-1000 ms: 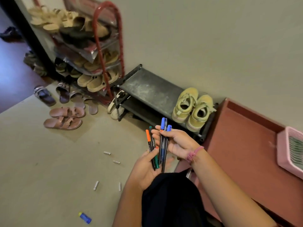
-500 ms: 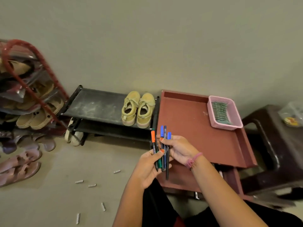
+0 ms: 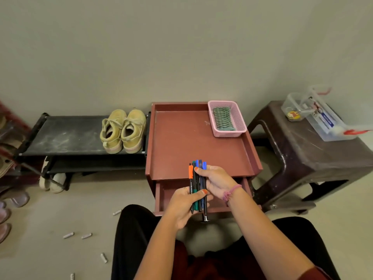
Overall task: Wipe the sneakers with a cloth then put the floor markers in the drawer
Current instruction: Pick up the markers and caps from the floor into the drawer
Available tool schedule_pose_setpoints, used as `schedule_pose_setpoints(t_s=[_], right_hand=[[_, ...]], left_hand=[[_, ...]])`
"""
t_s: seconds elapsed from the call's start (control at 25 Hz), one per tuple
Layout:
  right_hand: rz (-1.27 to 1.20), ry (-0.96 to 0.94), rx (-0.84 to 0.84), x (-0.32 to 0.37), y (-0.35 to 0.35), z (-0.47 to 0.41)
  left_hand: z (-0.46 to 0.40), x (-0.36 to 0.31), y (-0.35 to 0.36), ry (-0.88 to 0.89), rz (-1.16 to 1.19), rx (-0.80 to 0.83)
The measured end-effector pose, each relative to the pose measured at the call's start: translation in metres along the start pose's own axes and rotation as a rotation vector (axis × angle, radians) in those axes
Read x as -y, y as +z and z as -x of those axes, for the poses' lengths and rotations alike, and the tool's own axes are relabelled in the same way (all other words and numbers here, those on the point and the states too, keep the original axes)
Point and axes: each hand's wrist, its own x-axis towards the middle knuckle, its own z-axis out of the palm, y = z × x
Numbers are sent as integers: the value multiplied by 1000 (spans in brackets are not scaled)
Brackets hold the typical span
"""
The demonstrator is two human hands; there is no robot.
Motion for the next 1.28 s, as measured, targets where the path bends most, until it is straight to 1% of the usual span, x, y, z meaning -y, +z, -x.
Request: schedule_pose_setpoints(t_s=[0.08,0.16,0.28,0.36,0.52,0.64,0.8,0.92,1.04,1.16,1.28], right_hand=[[32,-11,1,-2,-17,0],[139,8,-2,-5,-38,2],[282,147,-31,-23,-70,7],[312,248,-41,-39,-84,9],[273,314,-121,-61,-100,-4],[218,348,-177,-71,-109,-16],[193,383,-208,-77,-121,-35],[205,431,-198,-69,-127,-51],[131,460,-227,-63,-138,-76],[140,449,-316,-64,-153,-105],[235,414,-419,-70,-163,-130]], left_hand=[[-5,9,9,-17,1,-40],[-10,17,10,-39,42,-71],[-19,30,3,-109,57,-86],[-24,41,1,-181,61,-73],[-38,59,2,-276,77,-56],[-54,63,3,-315,18,-36],[-76,68,4,-373,-7,-62],[-97,72,0,-380,-44,-110],[-125,76,-6,-370,-114,-179],[-150,82,-13,-358,-134,-245],[-170,92,-24,-335,-79,-310]])
